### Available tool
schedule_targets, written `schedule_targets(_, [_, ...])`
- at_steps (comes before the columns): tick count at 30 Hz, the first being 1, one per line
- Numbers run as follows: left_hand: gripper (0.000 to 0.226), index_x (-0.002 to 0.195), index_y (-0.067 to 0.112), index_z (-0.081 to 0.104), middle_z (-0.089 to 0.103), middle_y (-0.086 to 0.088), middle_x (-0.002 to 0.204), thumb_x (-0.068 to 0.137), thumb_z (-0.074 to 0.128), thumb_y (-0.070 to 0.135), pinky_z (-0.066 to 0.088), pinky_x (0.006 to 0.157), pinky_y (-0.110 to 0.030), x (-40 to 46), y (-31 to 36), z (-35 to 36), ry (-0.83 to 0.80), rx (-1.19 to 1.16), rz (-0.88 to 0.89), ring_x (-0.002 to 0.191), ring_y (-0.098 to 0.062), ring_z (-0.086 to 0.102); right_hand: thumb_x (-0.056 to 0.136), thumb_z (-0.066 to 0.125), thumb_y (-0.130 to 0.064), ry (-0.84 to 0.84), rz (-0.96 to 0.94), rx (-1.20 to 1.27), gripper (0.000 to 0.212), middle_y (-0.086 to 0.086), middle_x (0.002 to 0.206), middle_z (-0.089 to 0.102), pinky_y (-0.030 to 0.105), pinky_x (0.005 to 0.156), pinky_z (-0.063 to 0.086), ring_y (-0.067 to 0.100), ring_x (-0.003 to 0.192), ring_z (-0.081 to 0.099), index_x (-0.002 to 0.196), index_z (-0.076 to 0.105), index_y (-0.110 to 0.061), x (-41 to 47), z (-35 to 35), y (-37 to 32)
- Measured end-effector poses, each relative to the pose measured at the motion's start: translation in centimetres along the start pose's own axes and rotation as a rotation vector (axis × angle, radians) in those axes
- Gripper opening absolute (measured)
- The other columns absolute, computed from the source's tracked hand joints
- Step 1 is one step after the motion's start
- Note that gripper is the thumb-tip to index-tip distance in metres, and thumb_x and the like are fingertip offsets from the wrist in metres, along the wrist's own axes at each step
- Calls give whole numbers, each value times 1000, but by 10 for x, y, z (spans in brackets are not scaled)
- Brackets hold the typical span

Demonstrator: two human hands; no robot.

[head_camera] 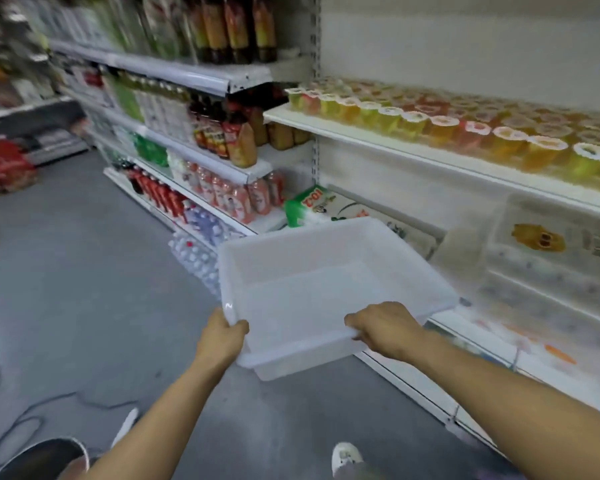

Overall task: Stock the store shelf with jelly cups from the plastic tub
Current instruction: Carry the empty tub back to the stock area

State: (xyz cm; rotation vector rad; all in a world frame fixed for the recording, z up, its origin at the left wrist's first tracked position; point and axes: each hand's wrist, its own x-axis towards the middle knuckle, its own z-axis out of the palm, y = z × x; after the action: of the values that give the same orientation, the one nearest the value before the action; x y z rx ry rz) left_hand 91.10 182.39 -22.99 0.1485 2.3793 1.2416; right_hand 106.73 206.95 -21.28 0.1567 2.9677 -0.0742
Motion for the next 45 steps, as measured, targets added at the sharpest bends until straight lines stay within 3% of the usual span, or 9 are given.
schedule_targets(5, [27,97,19,62,69,-4,96,73,52,18,54,82,-44,44,-2,-57,129,-70,-36,87,-27,64,90,52,-23,25,-164,-15,11,4,85,63,30,59,30,27,79,56,84,49,-15,113,-20,-21])
schedule_targets(11, [21,106,13,53,61,-7,106,86,52,6,44,73,-34,110,-4,-126,380,-166,-129,90,-28,57,85,52,-16,8,-382,-47,6,1,80,61,29,55,27,22,75,53,80,48,-19,258,-62,-58])
schedule_targets(14, [23,110,14,50,61,-4,104,87,52,10,47,75,-36,142,-12,-175,535,-254,-165,91,-26,59,85,50,-17,41,-511,-84,10,-3,76,54,28,53,27,22,75,51,80,44,-23,345,-87,-98])
schedule_targets(17, [26,111,16,50,63,-2,104,86,53,15,52,84,-44,150,-35,-223,702,-300,-270,92,-27,61,89,48,-18,84,-675,-117,7,-2,82,57,29,62,29,24,81,55,85,48,-24,414,-99,-160])
schedule_targets(25, [31,116,16,45,59,-6,113,86,54,19,47,90,-41,205,-114,-339,1022,-372,-498,99,-30,56,86,47,-9,153,-1034,-249,20,1,93,63,30,66,22,27,91,58,98,56,-21,585,-101,-339])
schedule_targets(29, [28,107,29,43,61,-3,111,80,52,29,48,92,-45,249,-148,-416,1101,-430,-573,99,-32,58,87,44,-12,120,-1116,-270,19,0,93,61,30,66,25,26,89,55,98,55,-22,664,-111,-429])
schedule_targets(32, [29,112,26,42,60,-3,111,85,51,31,49,90,-43,282,-170,-484,1136,-440,-601,99,-31,57,87,43,-10,112,-1168,-246,19,-1,83,51,30,57,23,24,78,45,96,55,-22,721,-128,-500])
schedule_targets(34, [30,118,20,42,57,-3,109,90,52,26,48,87,-39,303,-182,-530,1145,-423,-615,98,-30,55,89,43,-14,123,-1198,-246,17,-1,86,56,29,59,23,24,81,50,97,56,-23,755,-139,-541])
schedule_targets(45, [25,109,23,43,57,-1,107,87,54,24,49,90,-45,383,-297,-765,1267,-447,-711,98,-29,57,88,45,-15,118,-1399,-223,13,-7,71,46,30,56,21,20,69,43,80,40,-23,934,-135,-816])
